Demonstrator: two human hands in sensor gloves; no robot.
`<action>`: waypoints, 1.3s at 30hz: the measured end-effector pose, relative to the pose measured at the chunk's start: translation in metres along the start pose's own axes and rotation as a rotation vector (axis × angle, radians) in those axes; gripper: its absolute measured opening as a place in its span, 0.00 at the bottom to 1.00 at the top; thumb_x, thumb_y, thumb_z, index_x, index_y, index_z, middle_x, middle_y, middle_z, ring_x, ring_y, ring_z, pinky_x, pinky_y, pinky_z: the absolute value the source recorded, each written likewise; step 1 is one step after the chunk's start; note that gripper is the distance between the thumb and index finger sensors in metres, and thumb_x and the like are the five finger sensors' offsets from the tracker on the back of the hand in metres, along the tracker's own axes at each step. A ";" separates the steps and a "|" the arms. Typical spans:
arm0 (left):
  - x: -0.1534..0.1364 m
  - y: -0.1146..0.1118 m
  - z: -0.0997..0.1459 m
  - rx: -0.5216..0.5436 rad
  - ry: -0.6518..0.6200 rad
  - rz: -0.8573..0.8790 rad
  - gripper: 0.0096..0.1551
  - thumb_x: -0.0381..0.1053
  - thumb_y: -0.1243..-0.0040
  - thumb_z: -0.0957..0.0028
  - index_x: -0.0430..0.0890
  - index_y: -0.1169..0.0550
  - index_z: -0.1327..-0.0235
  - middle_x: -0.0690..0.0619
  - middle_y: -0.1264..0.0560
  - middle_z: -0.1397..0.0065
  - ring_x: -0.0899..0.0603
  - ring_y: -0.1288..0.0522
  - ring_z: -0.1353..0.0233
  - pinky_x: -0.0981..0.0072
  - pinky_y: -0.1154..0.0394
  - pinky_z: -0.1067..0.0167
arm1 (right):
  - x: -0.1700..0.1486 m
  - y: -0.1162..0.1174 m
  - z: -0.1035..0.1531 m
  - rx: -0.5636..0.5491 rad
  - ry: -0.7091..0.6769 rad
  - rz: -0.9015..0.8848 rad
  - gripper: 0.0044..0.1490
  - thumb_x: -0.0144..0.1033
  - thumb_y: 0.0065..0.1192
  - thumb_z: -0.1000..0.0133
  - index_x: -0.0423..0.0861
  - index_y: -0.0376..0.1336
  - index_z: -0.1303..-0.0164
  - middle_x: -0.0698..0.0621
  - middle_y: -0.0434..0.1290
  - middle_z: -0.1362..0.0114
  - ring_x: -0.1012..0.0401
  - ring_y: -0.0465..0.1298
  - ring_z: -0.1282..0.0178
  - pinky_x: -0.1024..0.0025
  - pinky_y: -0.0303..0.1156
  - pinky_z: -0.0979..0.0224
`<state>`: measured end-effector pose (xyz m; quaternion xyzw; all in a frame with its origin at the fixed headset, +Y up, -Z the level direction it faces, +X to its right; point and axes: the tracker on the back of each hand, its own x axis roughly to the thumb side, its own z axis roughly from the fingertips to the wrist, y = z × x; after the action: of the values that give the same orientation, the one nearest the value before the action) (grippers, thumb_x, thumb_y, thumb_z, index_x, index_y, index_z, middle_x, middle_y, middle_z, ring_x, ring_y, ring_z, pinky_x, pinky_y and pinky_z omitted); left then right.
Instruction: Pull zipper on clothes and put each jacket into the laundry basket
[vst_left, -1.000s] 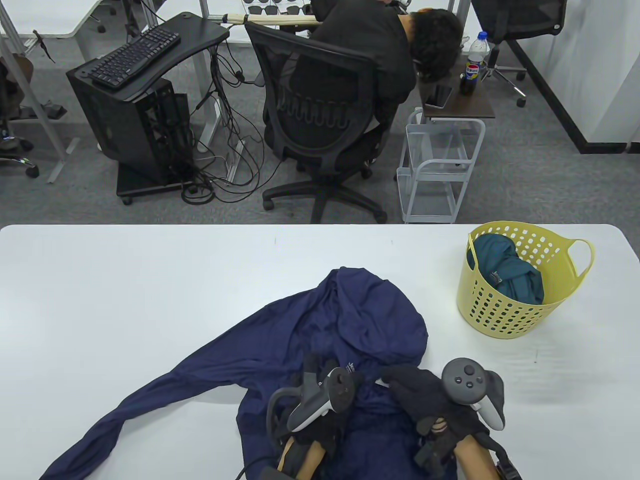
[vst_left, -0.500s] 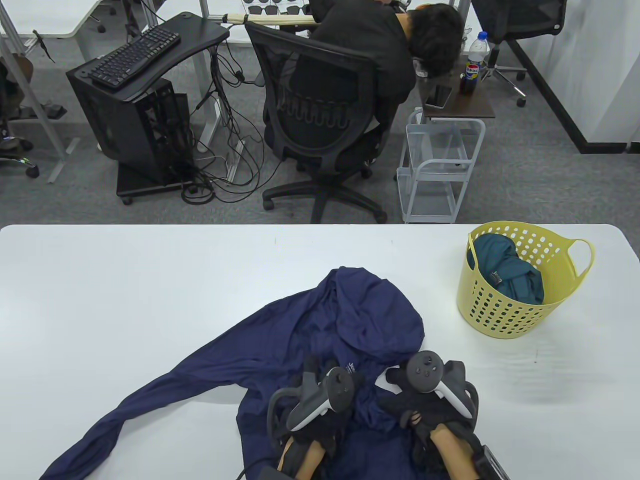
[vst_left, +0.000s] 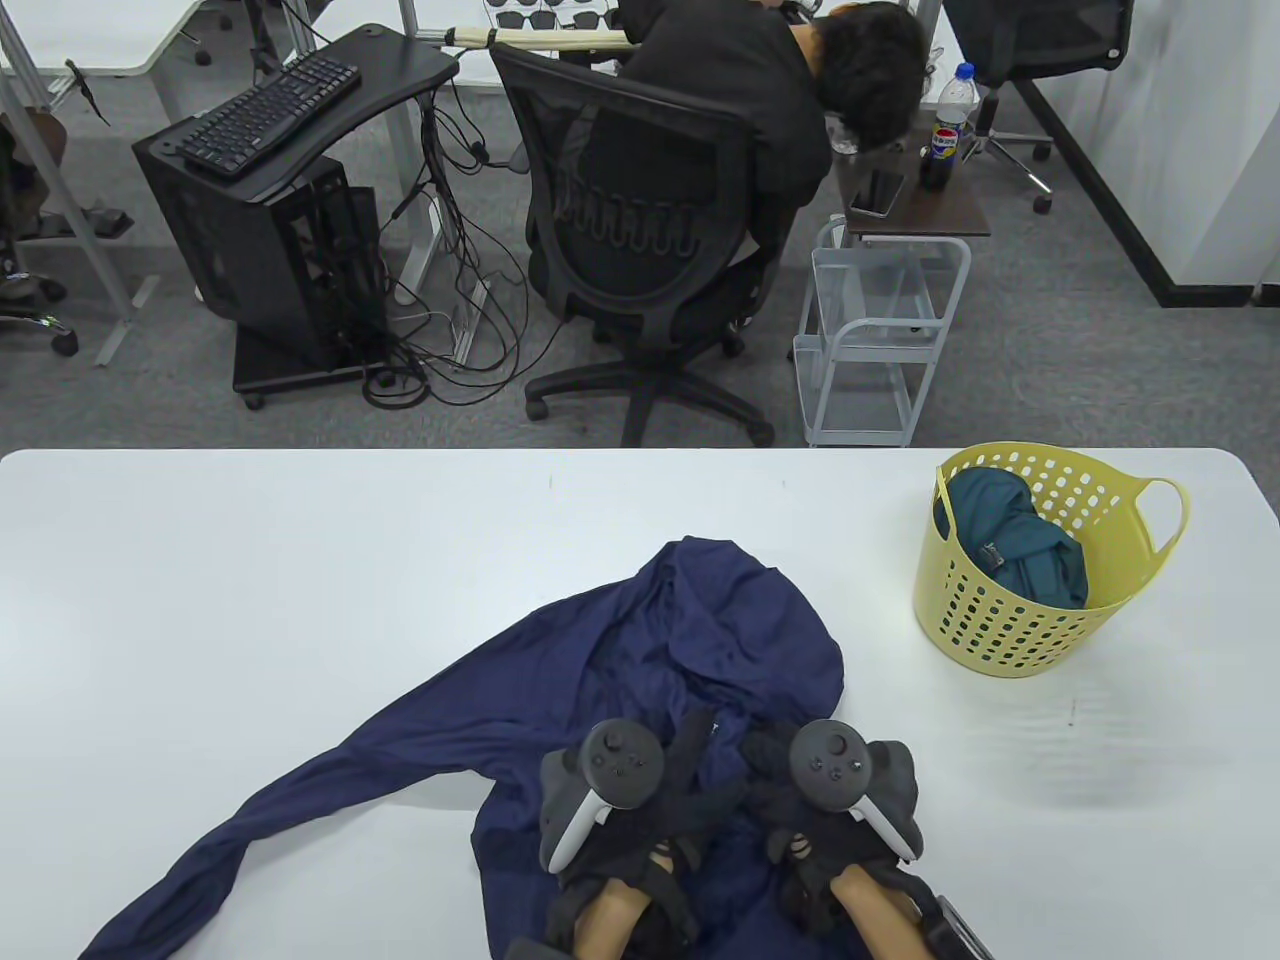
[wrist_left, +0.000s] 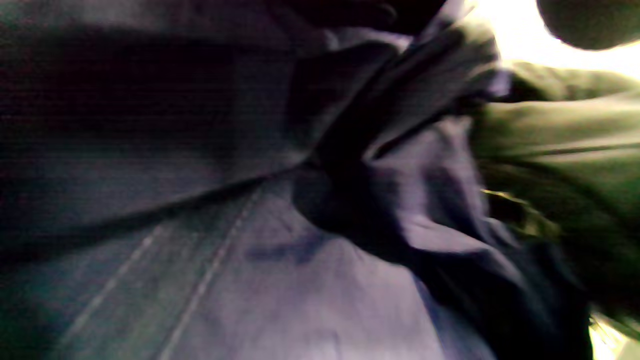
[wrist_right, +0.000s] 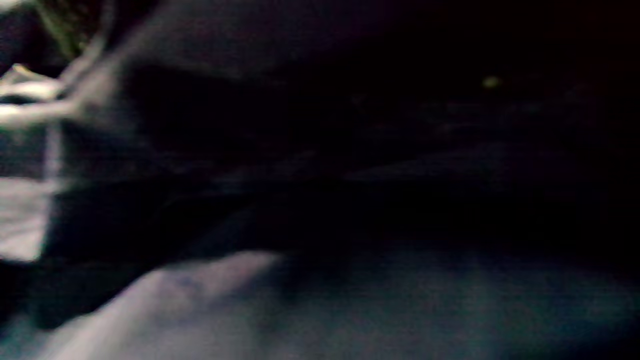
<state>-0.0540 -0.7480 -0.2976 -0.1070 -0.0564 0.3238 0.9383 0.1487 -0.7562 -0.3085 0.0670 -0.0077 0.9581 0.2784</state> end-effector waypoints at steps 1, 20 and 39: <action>0.003 0.003 0.002 0.054 0.003 -0.052 0.46 0.71 0.37 0.63 0.65 0.37 0.28 0.70 0.20 0.31 0.39 0.43 0.17 0.34 0.43 0.30 | 0.001 -0.004 0.003 -0.015 -0.020 -0.010 0.27 0.51 0.73 0.49 0.60 0.72 0.40 0.57 0.73 0.25 0.48 0.68 0.24 0.42 0.63 0.24; -0.007 0.018 0.007 0.158 0.034 0.063 0.31 0.61 0.45 0.55 0.69 0.32 0.33 0.76 0.16 0.40 0.46 0.32 0.20 0.38 0.37 0.30 | -0.008 -0.045 0.020 -0.186 -0.104 -0.336 0.23 0.48 0.68 0.46 0.62 0.70 0.39 0.60 0.79 0.39 0.52 0.74 0.30 0.40 0.64 0.25; 0.052 0.005 0.036 0.393 -0.164 -0.538 0.30 0.71 0.40 0.61 0.72 0.23 0.41 0.65 0.31 0.21 0.38 0.46 0.16 0.31 0.44 0.29 | 0.014 -0.060 0.040 -0.264 -0.310 -0.355 0.24 0.47 0.68 0.45 0.59 0.70 0.39 0.58 0.81 0.45 0.54 0.80 0.42 0.41 0.67 0.27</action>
<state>-0.0225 -0.7065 -0.2622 0.1208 -0.0943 0.0767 0.9852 0.1741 -0.7004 -0.2679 0.1761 -0.1633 0.8634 0.4438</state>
